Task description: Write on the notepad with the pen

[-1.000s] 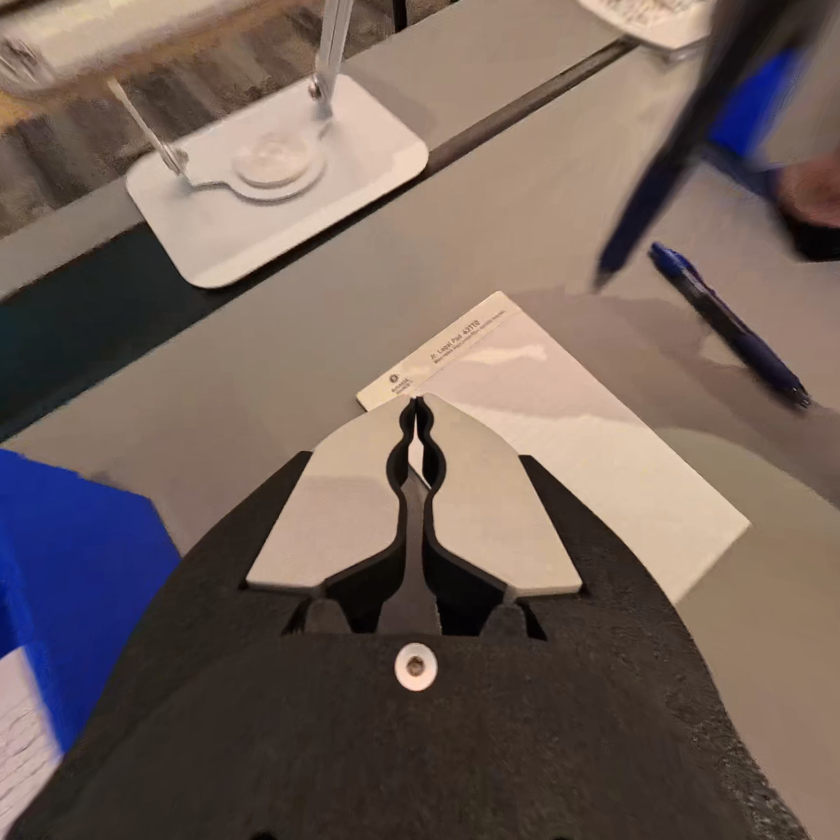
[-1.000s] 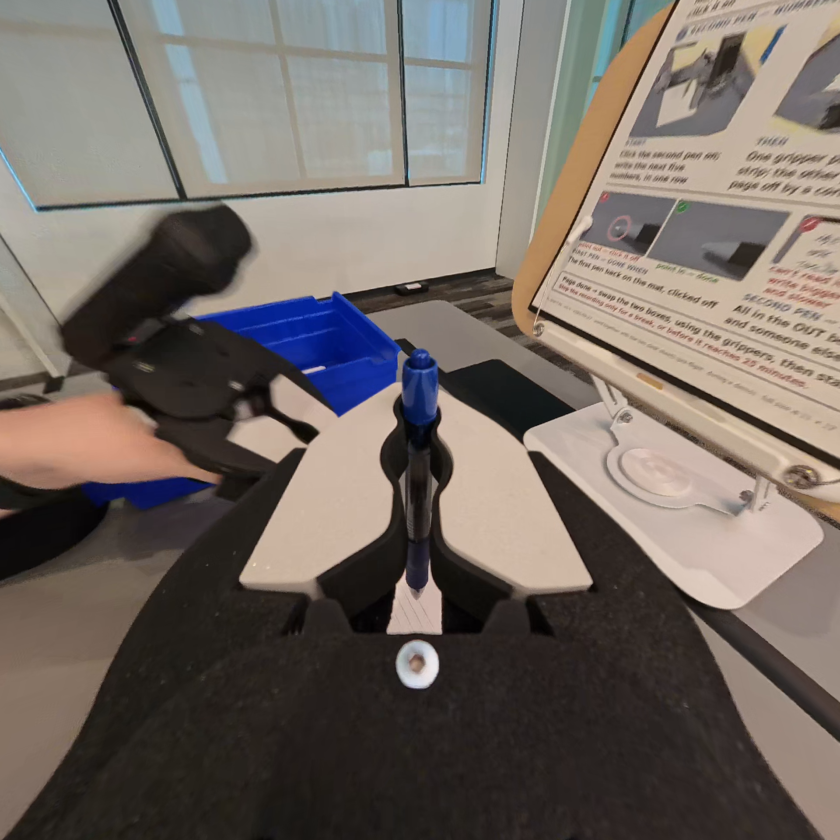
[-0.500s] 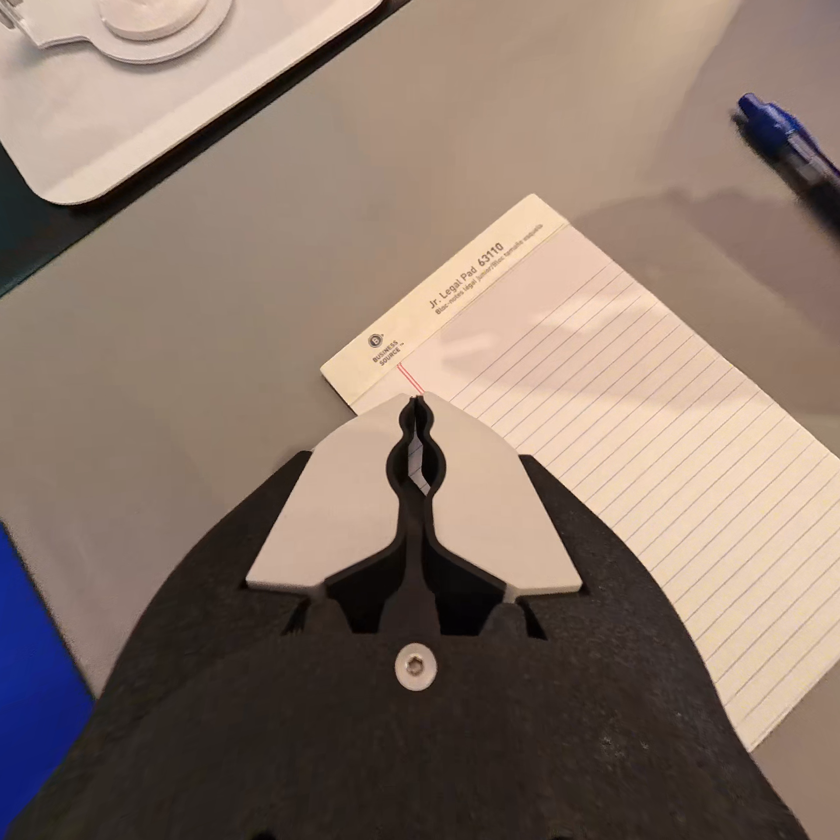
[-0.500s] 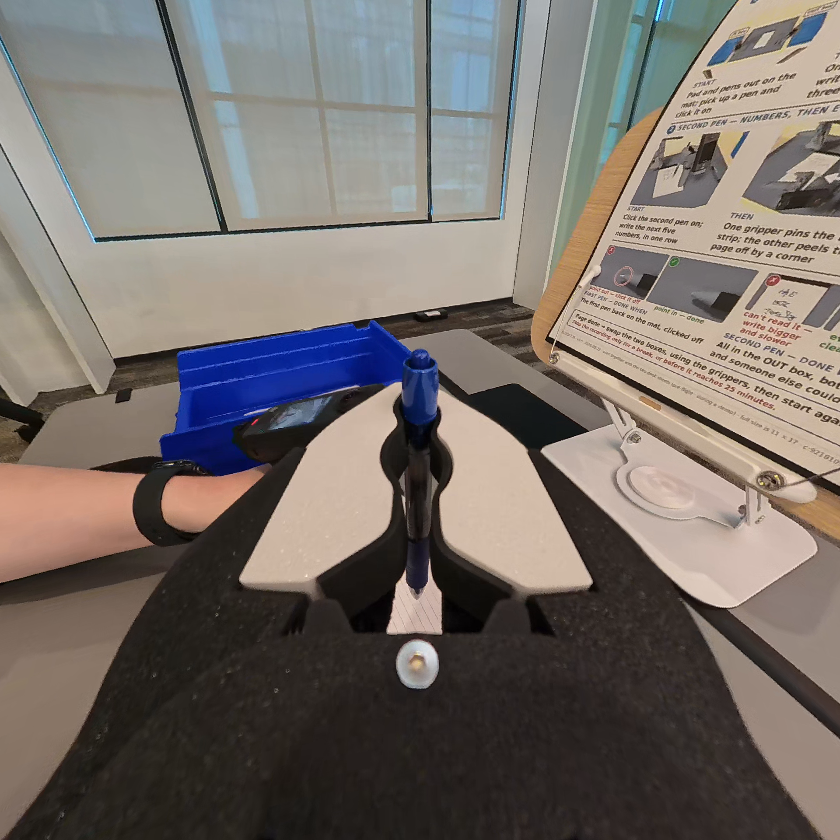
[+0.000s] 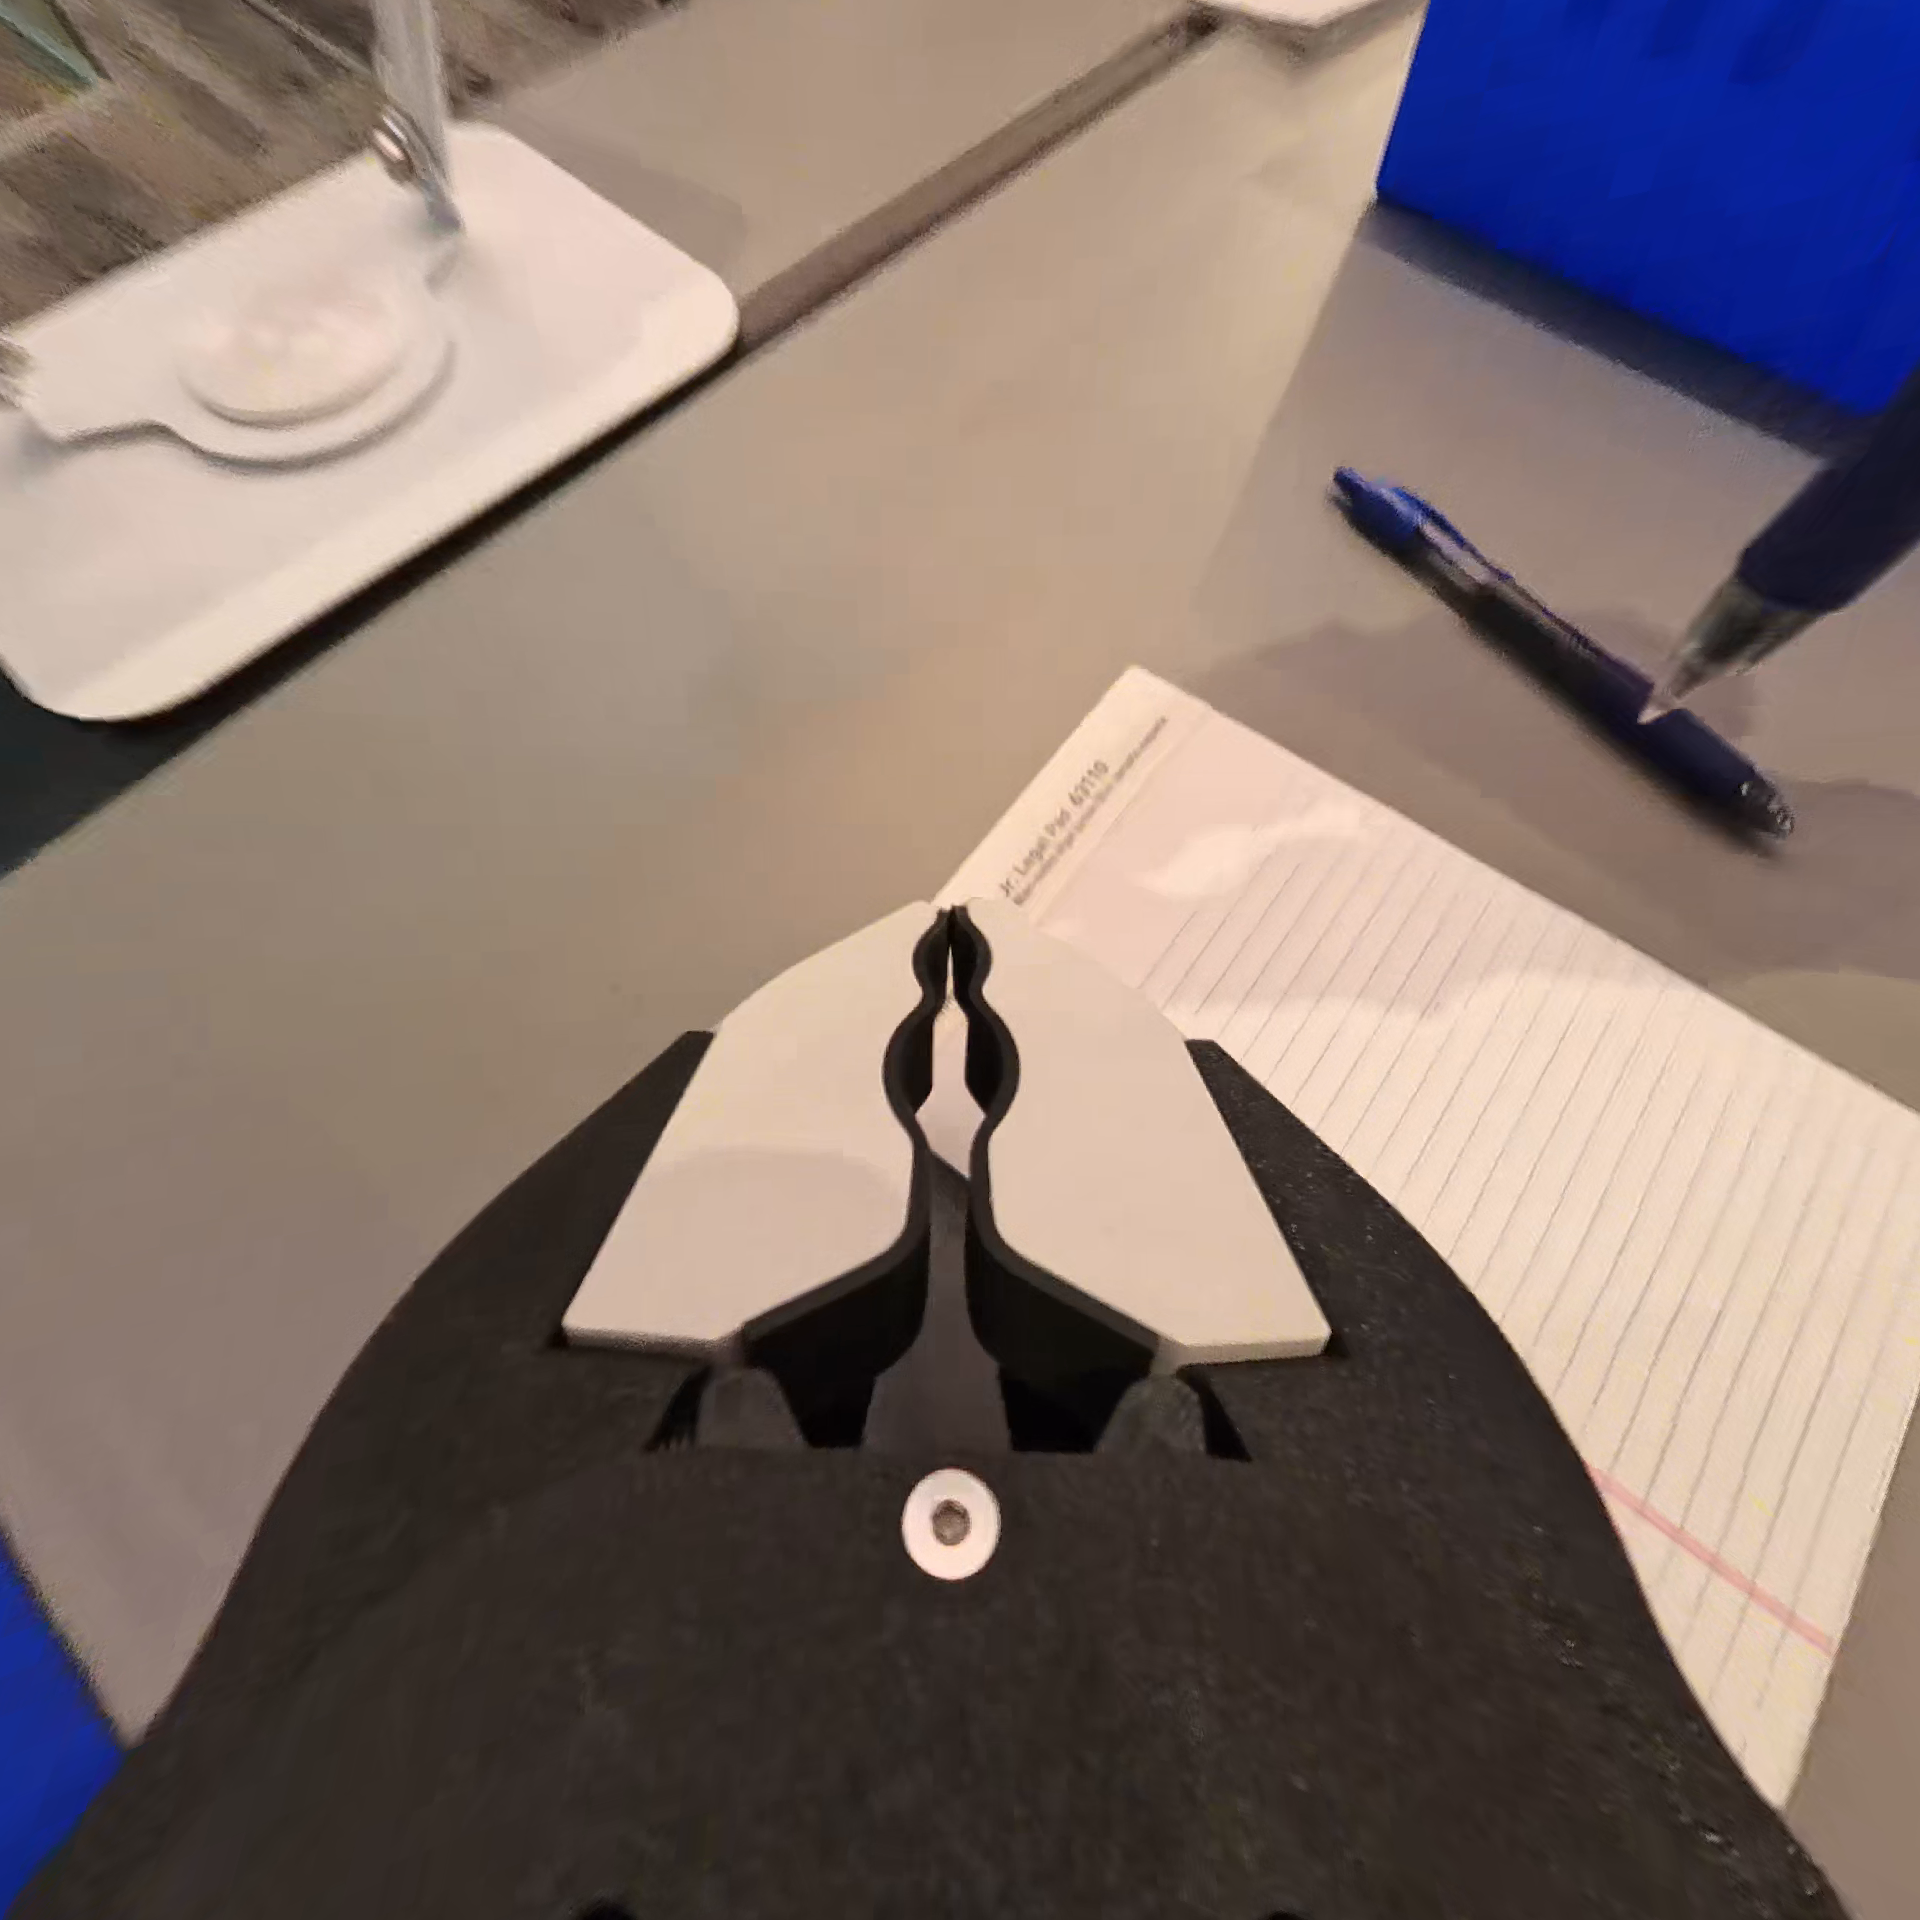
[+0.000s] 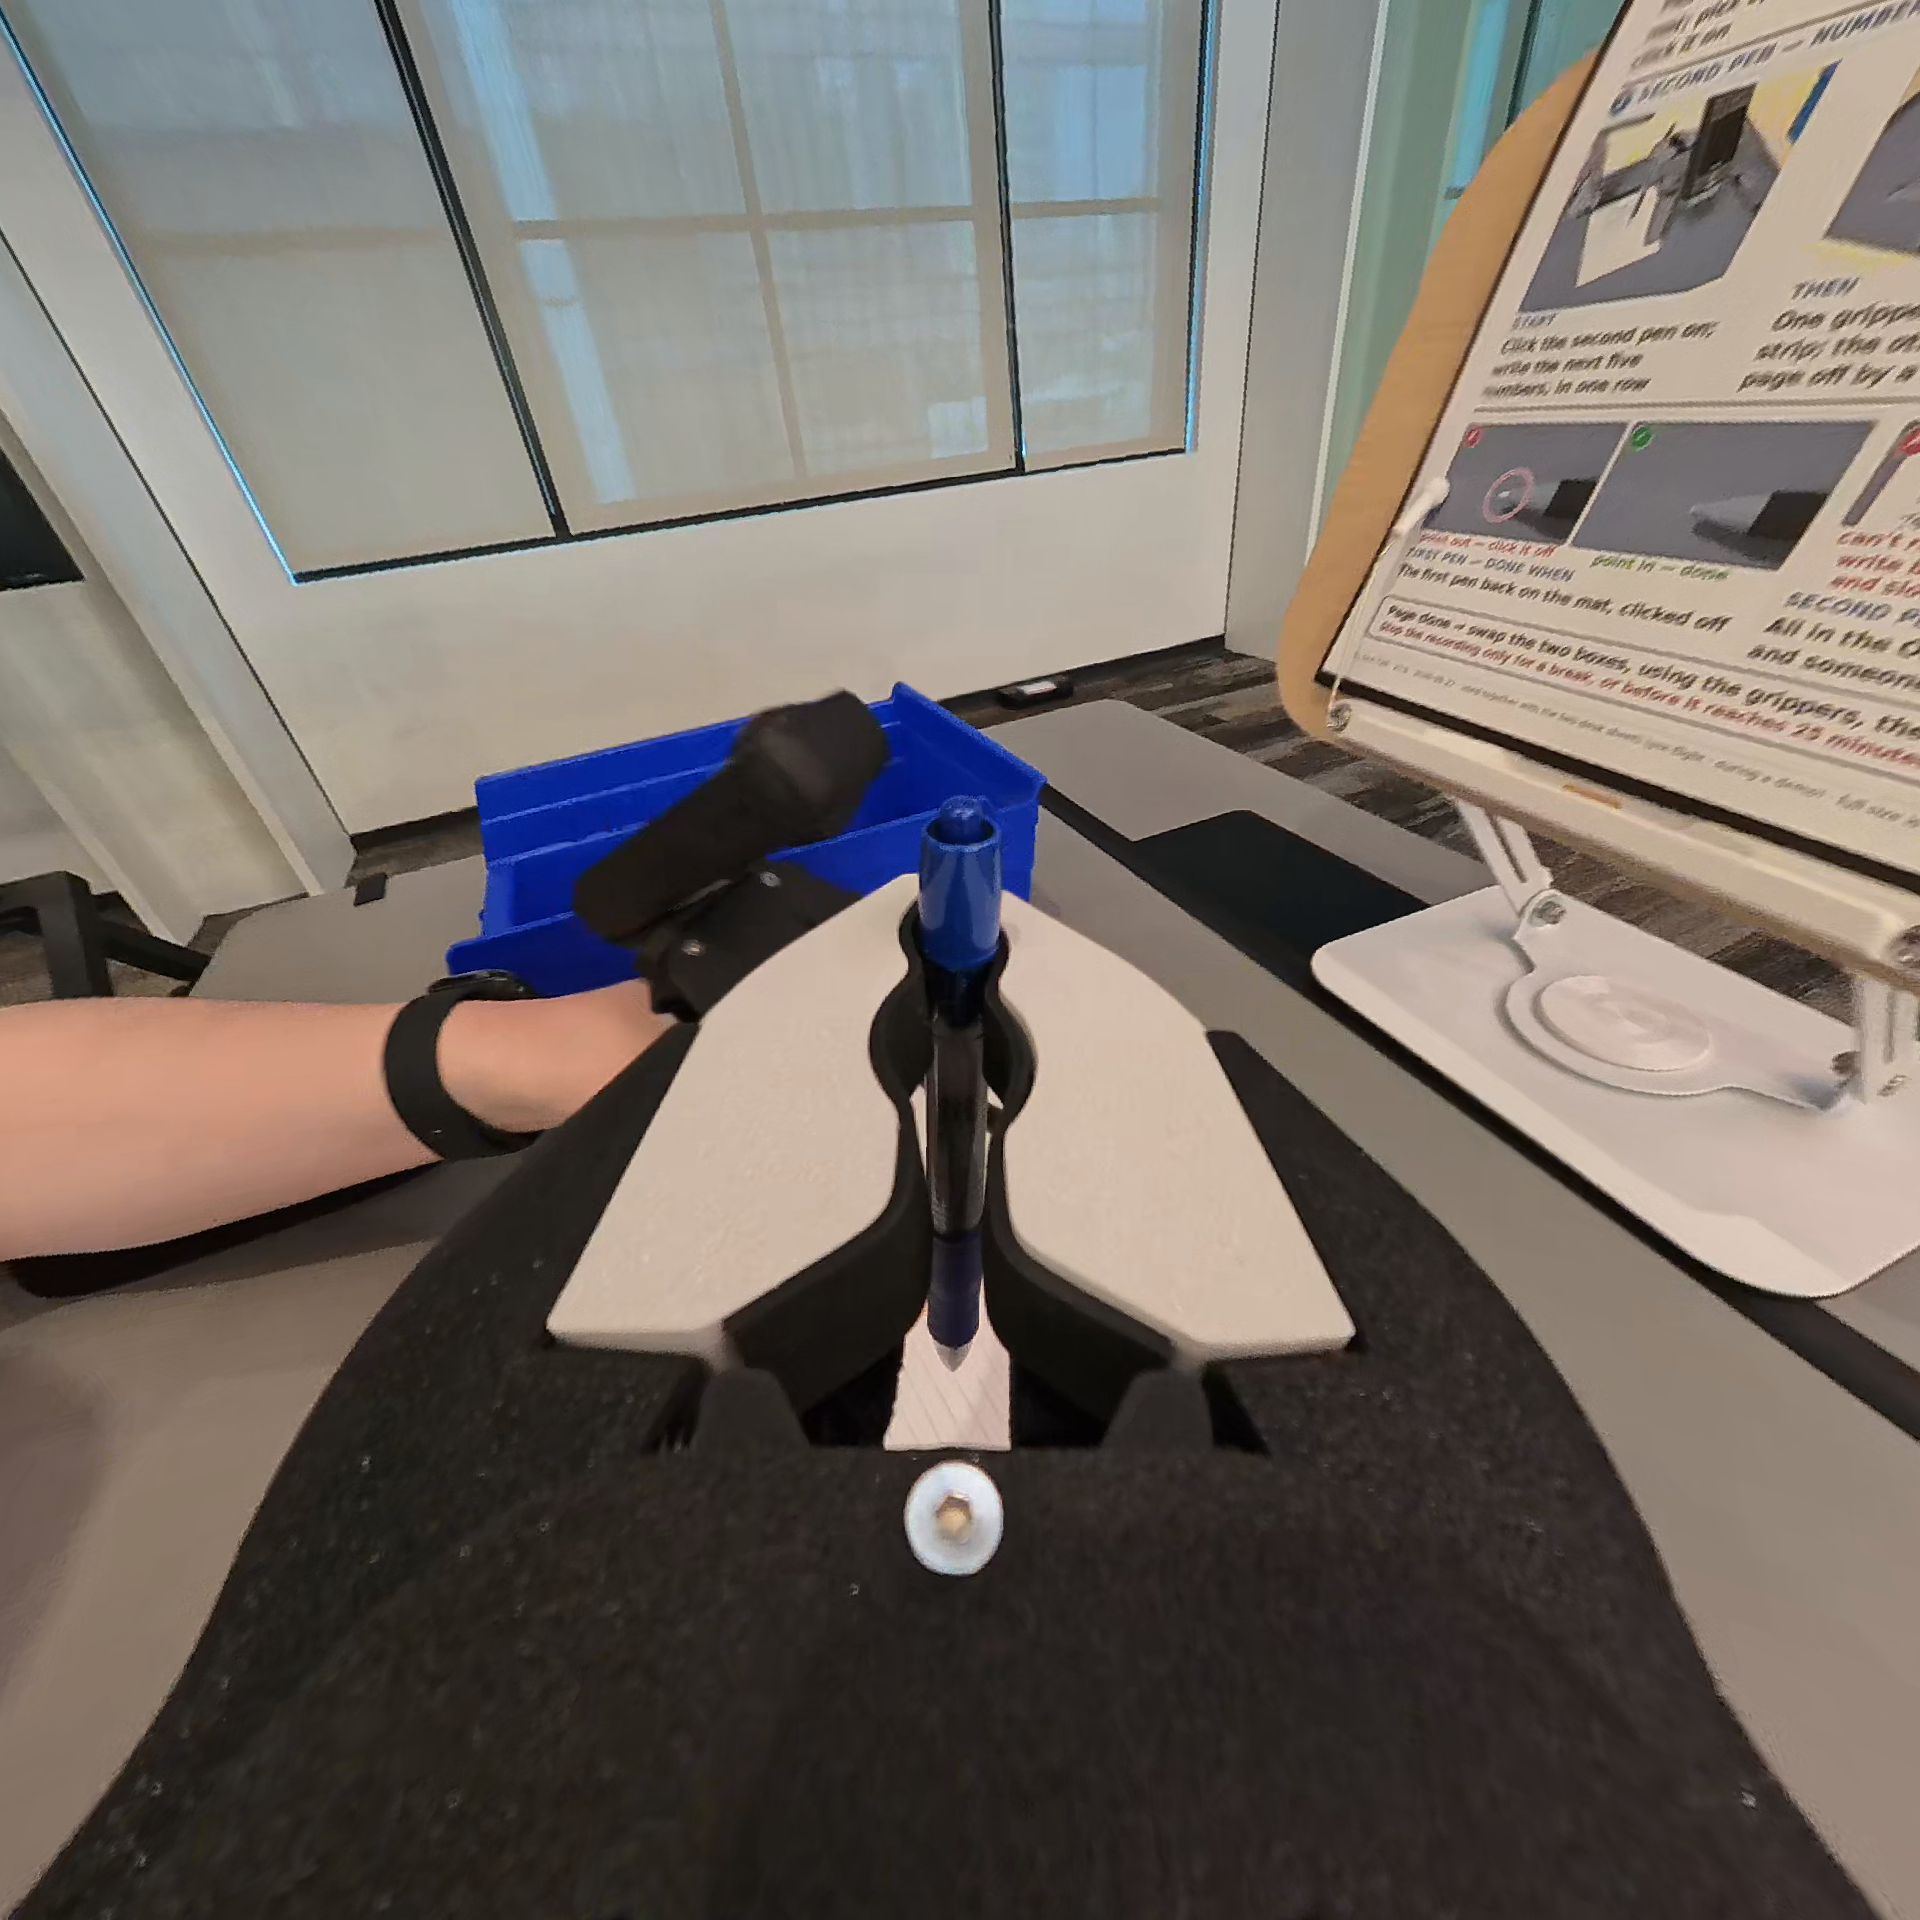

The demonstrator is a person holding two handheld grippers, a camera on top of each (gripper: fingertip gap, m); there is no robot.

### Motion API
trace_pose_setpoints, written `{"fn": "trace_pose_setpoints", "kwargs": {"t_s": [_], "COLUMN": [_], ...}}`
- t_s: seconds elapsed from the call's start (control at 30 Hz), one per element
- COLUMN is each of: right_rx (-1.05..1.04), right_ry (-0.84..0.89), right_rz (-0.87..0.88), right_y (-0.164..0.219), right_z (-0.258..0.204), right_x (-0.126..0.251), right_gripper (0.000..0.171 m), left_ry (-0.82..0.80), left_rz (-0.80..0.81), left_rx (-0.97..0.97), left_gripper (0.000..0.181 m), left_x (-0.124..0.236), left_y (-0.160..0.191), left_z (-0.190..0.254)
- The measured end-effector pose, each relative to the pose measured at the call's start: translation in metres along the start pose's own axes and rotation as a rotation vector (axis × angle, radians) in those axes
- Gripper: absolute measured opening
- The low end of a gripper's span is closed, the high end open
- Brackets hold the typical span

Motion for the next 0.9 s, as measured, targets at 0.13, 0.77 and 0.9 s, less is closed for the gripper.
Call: {"fn": "trace_pose_setpoints", "kwargs": {"t_s": [0.13, 0.77, 0.9], "right_rx": [-0.046, -0.068, -0.067], "right_ry": [-0.022, 0.06, 0.072], "right_rz": [0.024, 0.025, 0.02], "right_y": [0.015, 0.071, 0.076], "right_z": [-0.005, 0.007, 0.009], "right_x": [-0.006, -0.042, -0.045], "right_gripper": [0.004, 0.004, 0.004], "left_ry": [-0.015, 0.089, 0.089], "left_rz": [-0.074, -0.159, -0.155], "left_rx": [-0.028, 0.092, 0.115], "left_gripper": [0.0, 0.0, 0.0], "left_x": [-0.014, -0.01, -0.01], "left_y": [0.024, 0.024, 0.025], "left_z": [-0.005, -0.009, -0.01]}}
Point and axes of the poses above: each gripper's, where its closed fingertips meet, x back along the fingers, y out of its underside, z = x × y across the jaws, the point moved 7 cm from there along x, back along the fingers, and after that the axes turned 7 degrees about z, right-handed, at the moved point
